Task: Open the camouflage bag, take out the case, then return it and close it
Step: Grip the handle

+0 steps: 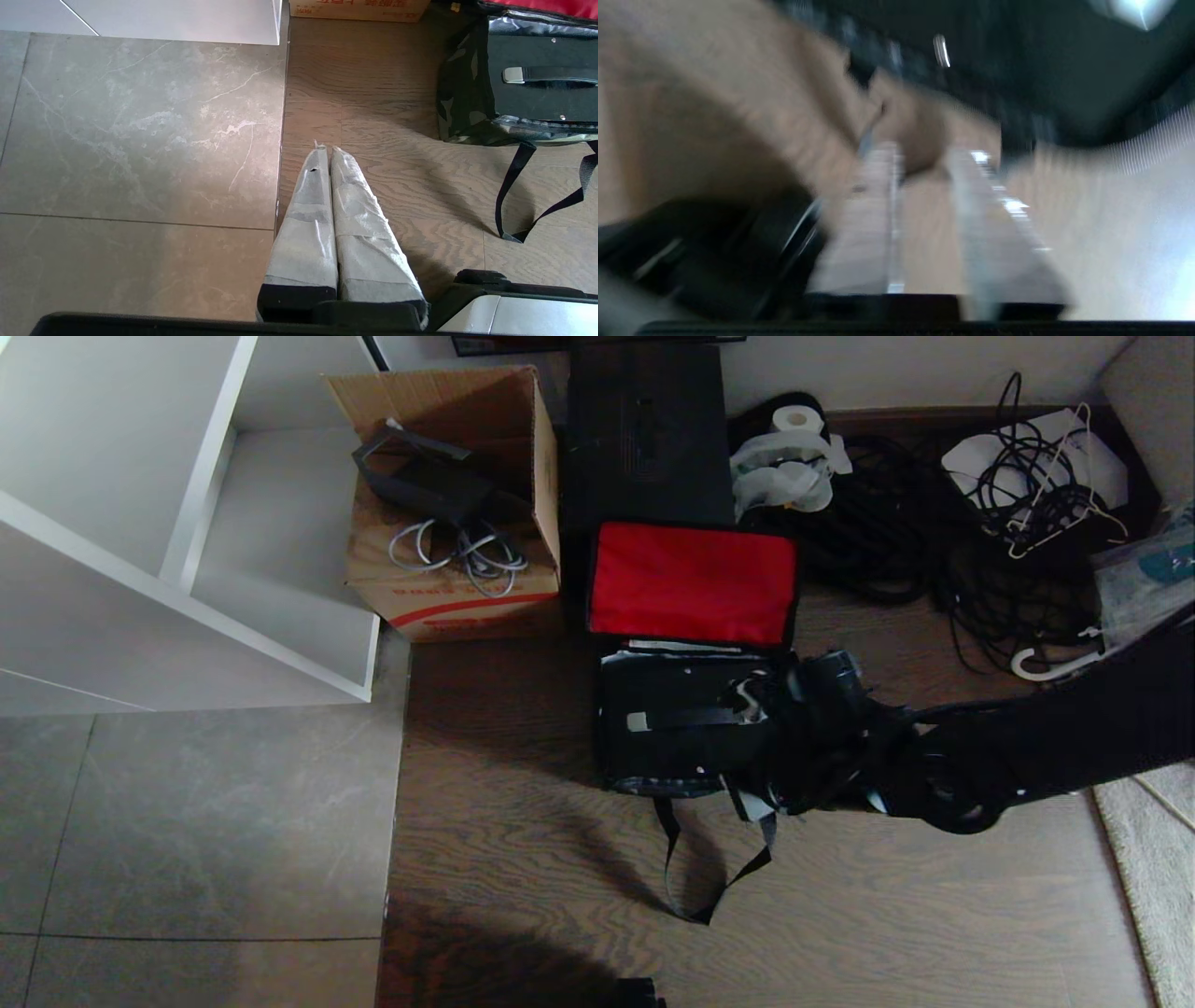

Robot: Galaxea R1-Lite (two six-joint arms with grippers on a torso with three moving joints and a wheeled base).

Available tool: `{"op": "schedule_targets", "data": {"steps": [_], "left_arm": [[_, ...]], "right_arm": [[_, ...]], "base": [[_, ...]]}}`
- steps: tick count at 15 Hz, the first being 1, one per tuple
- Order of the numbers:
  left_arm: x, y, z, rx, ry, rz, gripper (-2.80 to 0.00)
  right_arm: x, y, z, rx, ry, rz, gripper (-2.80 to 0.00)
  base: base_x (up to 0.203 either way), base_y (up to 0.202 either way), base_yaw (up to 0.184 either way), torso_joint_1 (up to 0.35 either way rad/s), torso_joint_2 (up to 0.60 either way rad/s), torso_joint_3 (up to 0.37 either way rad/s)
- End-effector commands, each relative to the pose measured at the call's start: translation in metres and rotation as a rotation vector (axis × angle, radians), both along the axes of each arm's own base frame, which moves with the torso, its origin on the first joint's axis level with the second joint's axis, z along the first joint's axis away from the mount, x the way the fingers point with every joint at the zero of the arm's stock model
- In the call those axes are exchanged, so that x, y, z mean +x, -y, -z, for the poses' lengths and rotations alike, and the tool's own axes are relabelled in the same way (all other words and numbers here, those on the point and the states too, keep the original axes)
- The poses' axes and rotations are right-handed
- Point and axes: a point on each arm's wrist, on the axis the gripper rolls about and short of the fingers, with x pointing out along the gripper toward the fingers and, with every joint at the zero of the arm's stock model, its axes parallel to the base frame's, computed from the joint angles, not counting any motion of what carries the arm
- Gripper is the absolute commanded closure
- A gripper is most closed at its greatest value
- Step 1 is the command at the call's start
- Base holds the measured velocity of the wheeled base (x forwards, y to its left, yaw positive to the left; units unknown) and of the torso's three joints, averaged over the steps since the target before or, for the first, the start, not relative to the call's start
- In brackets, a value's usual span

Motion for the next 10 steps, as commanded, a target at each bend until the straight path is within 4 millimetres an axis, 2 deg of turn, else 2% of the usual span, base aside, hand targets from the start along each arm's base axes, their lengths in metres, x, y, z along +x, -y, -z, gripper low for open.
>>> {"op": "schedule_targets", "data": {"steps": [1,4,8,10], "left_arm": [[0.001,0.0,0.003,-0.001,-0.009,0.0,0.0],[0.001,0.0,0.003,-0.001,-0.009,0.0,0.0],[0.001,0.0,0.003,-0.001,-0.009,0.0,0.0],[0.001,0.0,0.003,-0.001,-0.009,0.0,0.0]], "right_arm": [[0.026,-0.03,0.039,-0.118,0.022,-0.108,-2.8],[0.032,-0.038,0.038,-0.227,0.127,-0.178,-2.8],[0.044,-0.037,0.025,-0.804,0.512,-0.317,-2.8],[0.052,-0.043,0.026,-0.988,0.654,-0.295,-2.8]], "base": [[0.0,0.0,0.0,0.0,0.0,0.0],[0.0,0.0,0.0,0.0,0.0,0.0],[0.0,0.0,0.0,0.0,0.0,0.0],[0.0,0.0,0.0,0.0,0.0,0.0]]}}
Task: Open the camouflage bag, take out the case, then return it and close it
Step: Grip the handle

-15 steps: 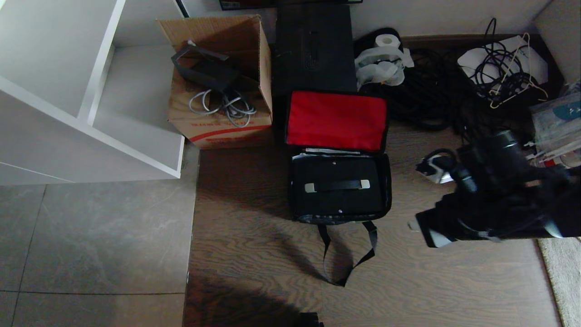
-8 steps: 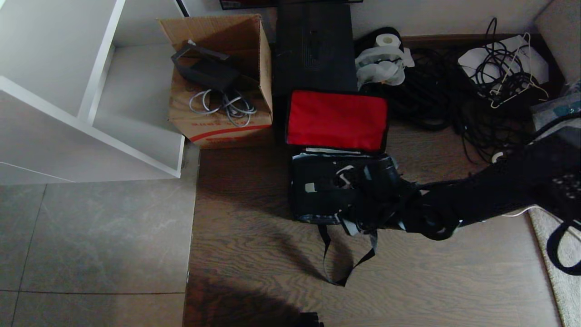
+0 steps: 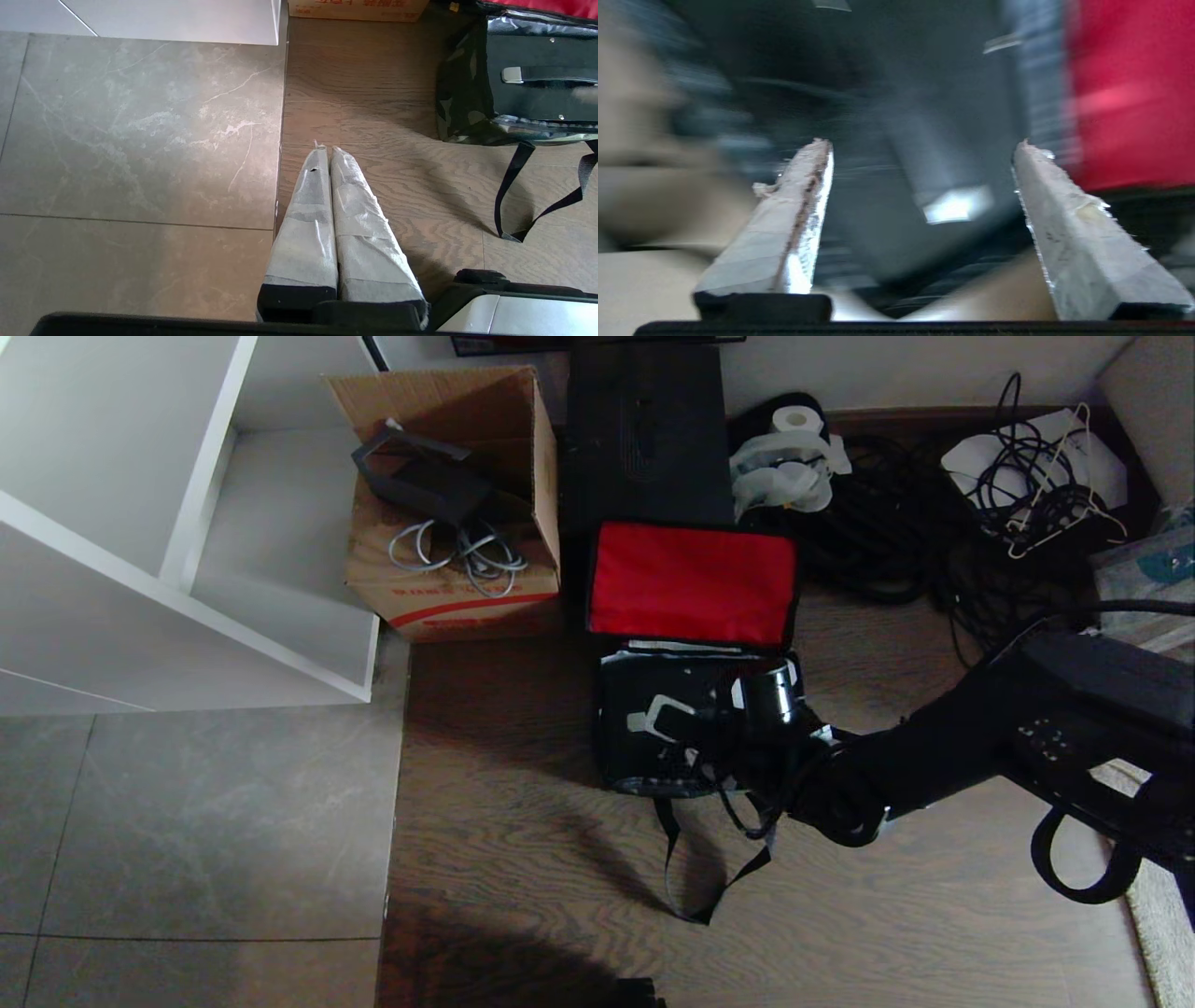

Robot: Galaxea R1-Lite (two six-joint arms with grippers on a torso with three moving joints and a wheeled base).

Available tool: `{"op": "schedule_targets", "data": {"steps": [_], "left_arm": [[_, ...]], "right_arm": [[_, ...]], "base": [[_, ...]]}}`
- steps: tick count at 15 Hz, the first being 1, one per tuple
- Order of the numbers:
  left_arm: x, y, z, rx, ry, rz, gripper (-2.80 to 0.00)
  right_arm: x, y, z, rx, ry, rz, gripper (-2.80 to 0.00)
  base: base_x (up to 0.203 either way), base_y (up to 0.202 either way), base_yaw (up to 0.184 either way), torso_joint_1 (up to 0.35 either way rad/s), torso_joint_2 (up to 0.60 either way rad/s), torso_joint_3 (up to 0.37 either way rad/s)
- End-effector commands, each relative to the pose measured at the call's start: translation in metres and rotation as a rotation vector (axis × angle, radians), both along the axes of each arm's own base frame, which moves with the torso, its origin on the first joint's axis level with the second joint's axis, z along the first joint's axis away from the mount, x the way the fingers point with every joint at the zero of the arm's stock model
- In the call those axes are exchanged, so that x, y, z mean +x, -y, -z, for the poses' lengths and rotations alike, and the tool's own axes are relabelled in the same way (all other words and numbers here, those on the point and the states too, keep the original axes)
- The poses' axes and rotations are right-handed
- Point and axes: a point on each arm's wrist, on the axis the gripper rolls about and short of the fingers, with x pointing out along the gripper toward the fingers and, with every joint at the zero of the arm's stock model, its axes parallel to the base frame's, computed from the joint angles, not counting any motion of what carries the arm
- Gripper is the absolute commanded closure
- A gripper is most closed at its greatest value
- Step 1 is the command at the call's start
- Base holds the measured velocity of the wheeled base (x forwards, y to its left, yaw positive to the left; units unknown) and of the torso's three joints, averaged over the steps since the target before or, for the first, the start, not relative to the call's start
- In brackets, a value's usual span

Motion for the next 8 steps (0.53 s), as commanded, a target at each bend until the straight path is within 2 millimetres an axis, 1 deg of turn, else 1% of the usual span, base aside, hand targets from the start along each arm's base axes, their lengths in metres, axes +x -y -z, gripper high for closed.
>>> {"op": "schedule_targets", "data": {"steps": [1,3,4,6,8], "left_arm": [[0.001,0.0,0.003,-0.001,-0.009,-0.001,0.0],[0.001,0.0,0.003,-0.001,-0.009,-0.001,0.0],[0.001,0.0,0.003,-0.001,-0.009,-0.001,0.0],[0.001,0.0,0.003,-0.001,-0.009,-0.001,0.0],[0.001,0.0,0.003,-0.001,-0.009,-0.001,0.0]], "right_arm": [[0.008,-0.008,0.003,-0.278,0.174,-0.042,-2.8],[0.014,-0.012,0.009,-0.415,0.284,-0.02,-2.8],[0.018,-0.014,0.018,-0.475,0.301,0.006,-2.8],[0.026,-0.019,0.026,-0.467,0.304,0.044,-2.8],[0.03,-0.022,0.029,-0.45,0.325,0.053,-2.8]], "base": [[0.0,0.0,0.0,0.0,0.0,0.0],[0.0,0.0,0.0,0.0,0.0,0.0],[0.0,0.0,0.0,0.0,0.0,0.0],[0.0,0.0,0.0,0.0,0.0,0.0],[0.0,0.0,0.0,0.0,0.0,0.0]]}}
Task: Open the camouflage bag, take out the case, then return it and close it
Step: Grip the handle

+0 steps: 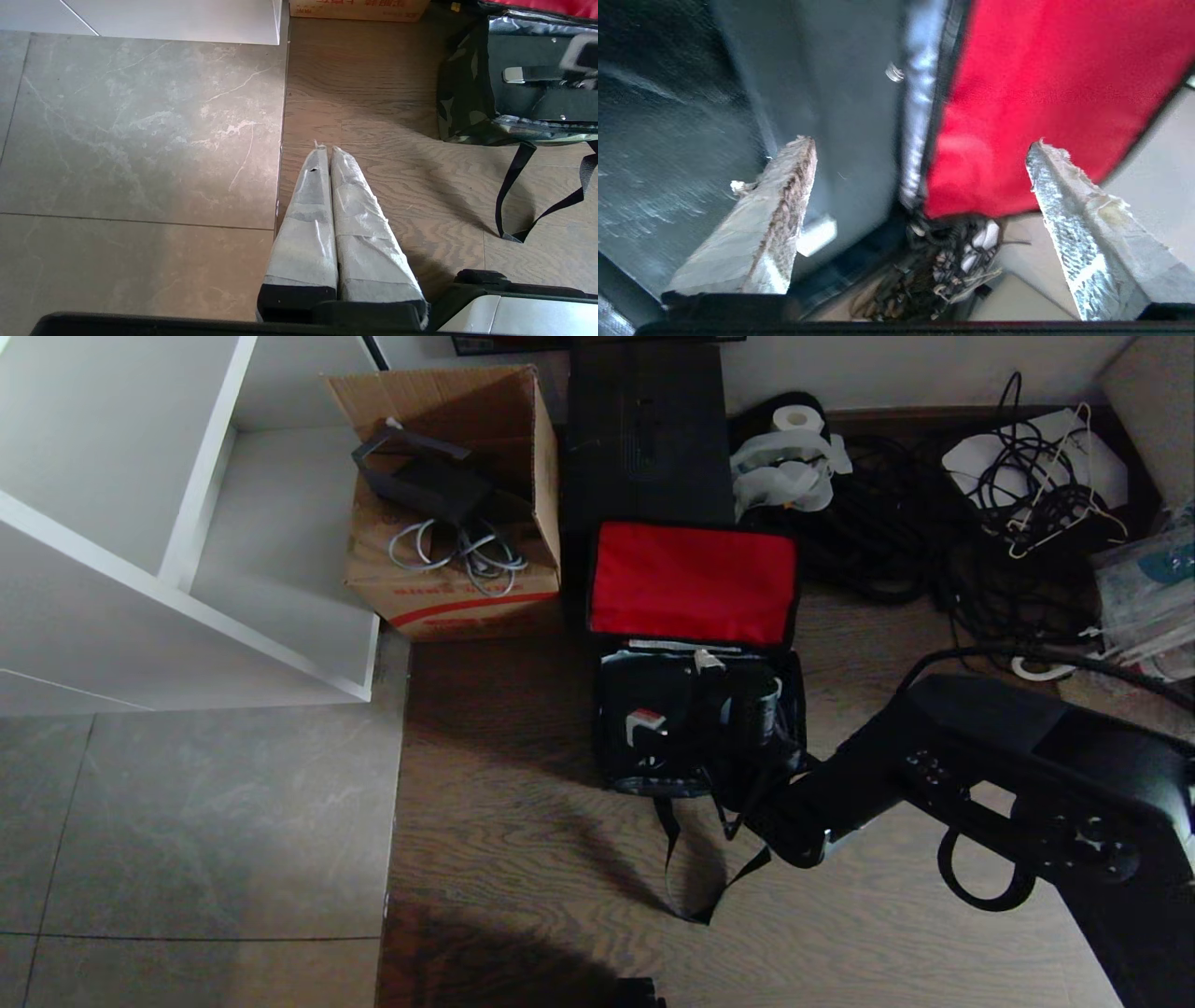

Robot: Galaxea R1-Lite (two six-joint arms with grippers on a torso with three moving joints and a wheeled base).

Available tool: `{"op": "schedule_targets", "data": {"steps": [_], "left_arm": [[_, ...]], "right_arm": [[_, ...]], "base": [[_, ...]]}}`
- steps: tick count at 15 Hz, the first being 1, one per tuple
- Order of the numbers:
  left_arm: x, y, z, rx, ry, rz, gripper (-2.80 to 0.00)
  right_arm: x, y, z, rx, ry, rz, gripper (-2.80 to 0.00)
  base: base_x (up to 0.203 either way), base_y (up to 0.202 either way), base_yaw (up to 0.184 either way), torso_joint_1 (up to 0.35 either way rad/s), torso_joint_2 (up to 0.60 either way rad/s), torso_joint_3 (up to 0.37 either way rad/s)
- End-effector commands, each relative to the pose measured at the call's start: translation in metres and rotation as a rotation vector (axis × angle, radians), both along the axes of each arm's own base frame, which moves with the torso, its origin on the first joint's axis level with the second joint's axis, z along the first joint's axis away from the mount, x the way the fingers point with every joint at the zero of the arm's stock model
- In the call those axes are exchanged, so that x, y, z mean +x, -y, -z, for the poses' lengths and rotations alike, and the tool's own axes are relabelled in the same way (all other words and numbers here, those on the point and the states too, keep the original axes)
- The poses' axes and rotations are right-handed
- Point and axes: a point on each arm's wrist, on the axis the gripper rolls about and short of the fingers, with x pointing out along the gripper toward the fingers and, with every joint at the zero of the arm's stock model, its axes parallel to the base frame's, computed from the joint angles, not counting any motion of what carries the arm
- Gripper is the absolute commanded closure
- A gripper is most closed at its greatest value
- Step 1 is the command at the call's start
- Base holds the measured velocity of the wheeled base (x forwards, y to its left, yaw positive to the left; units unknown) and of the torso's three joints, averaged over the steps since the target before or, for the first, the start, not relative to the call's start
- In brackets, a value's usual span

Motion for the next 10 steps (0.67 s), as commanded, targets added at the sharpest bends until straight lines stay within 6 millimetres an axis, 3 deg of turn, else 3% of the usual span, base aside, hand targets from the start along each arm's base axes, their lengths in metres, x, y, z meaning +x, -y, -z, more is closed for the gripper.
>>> {"op": "schedule_targets", "data": {"steps": [1,5,7,10], "left_arm": [[0.001,0.0,0.003,-0.001,-0.009,0.0,0.0],[0.001,0.0,0.003,-0.001,-0.009,0.0,0.0],[0.001,0.0,0.003,-0.001,-0.009,0.0,0.0],[0.001,0.0,0.003,-0.001,-0.009,0.0,0.0]], "right_arm": [[0.007,-0.005,0.012,-0.003,0.008,0.004,-2.8],[-0.006,-0.001,0.005,-0.004,-0.046,-0.003,-2.8],[-0.014,0.002,-0.009,0.008,-0.055,-0.006,-2.8],[-0.013,-0.001,-0.006,0.023,-0.051,-0.009,-2.8]], "base": [[0.0,0.0,0.0,0.0,0.0,0.0],[0.0,0.0,0.0,0.0,0.0,0.0],[0.0,0.0,0.0,0.0,0.0,0.0],[0.0,0.0,0.0,0.0,0.0,0.0]]}}
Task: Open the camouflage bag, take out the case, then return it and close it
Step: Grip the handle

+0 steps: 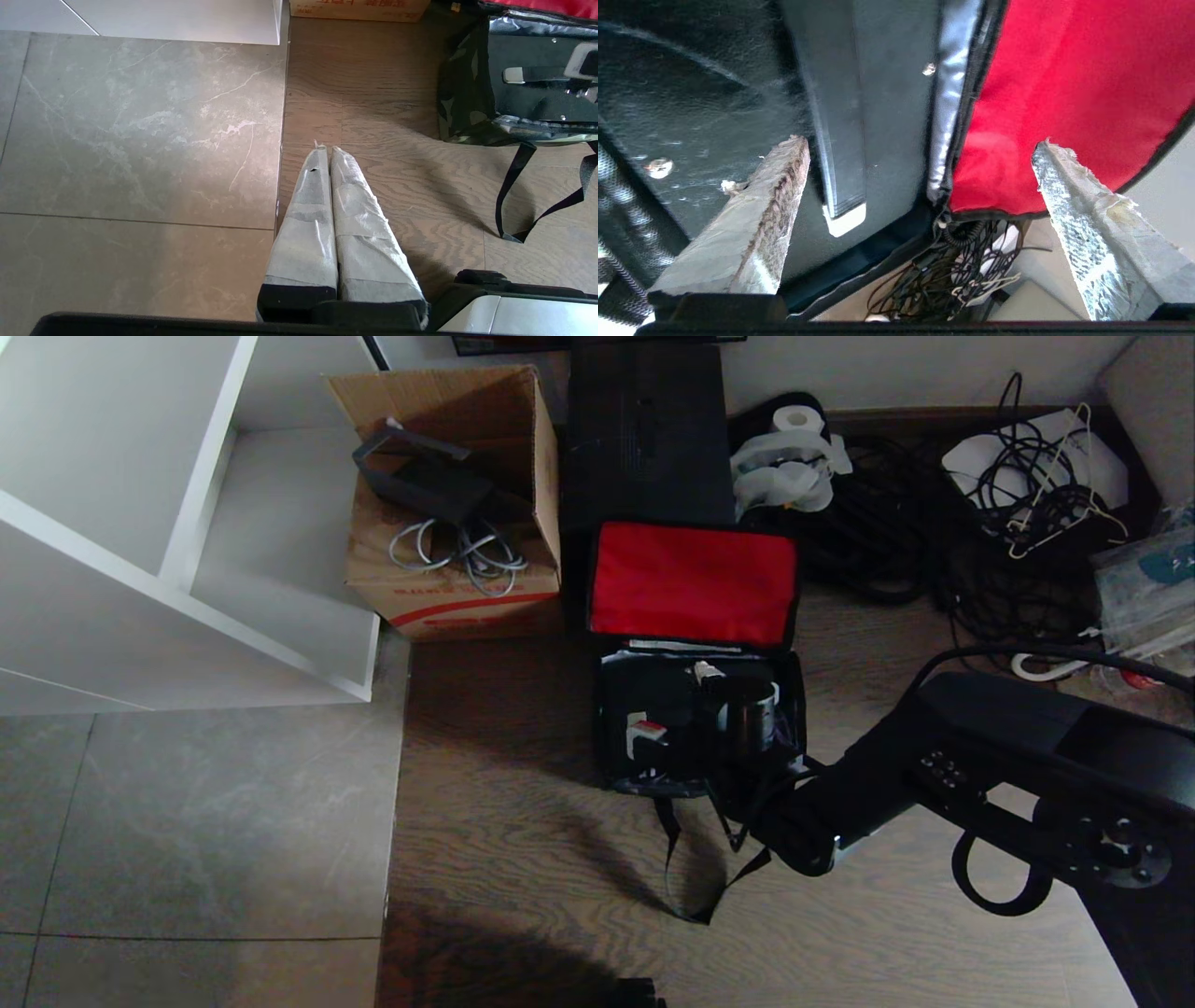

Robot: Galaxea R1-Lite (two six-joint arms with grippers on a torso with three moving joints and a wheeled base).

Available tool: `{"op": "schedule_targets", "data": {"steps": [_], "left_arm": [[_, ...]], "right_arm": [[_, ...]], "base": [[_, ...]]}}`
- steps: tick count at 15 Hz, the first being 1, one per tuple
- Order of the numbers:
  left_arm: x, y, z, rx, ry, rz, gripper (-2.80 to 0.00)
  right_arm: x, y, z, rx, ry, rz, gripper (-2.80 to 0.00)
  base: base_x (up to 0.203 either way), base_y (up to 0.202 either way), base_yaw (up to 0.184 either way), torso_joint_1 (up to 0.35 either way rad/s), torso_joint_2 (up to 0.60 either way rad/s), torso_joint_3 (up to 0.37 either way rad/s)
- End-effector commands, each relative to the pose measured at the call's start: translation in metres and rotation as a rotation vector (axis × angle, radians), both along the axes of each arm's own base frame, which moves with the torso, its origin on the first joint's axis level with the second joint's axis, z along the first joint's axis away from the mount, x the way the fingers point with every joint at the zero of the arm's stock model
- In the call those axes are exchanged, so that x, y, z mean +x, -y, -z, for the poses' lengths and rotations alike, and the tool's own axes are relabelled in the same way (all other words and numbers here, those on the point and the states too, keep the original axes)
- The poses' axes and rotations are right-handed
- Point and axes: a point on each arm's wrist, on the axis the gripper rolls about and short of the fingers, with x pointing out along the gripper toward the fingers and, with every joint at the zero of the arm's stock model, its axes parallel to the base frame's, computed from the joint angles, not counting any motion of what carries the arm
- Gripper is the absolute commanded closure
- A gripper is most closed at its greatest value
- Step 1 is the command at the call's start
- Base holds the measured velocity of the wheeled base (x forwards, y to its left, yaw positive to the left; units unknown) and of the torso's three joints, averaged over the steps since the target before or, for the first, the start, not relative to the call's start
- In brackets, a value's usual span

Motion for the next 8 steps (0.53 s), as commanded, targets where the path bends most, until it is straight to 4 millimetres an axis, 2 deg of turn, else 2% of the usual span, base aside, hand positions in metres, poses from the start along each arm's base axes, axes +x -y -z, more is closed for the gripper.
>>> {"op": "schedule_targets", "data": {"steps": [1,6,8], "left_arm": [[0.001,0.0,0.003,-0.001,-0.009,0.0,0.0],[0.001,0.0,0.003,-0.001,-0.009,0.0,0.0],[0.001,0.0,0.003,-0.001,-0.009,0.0,0.0]], "right_arm": [[0.003,-0.003,-0.002,0.015,0.028,0.0,-2.8],[0.008,-0.006,0.028,0.003,0.002,0.001,-2.8],[0.01,-0.006,0.03,0.008,0.008,0.004,-2.8]], "base": [[0.0,0.0,0.0,0.0,0.0,0.0],[0.0,0.0,0.0,0.0,0.0,0.0],[0.0,0.0,0.0,0.0,0.0,0.0]]}}
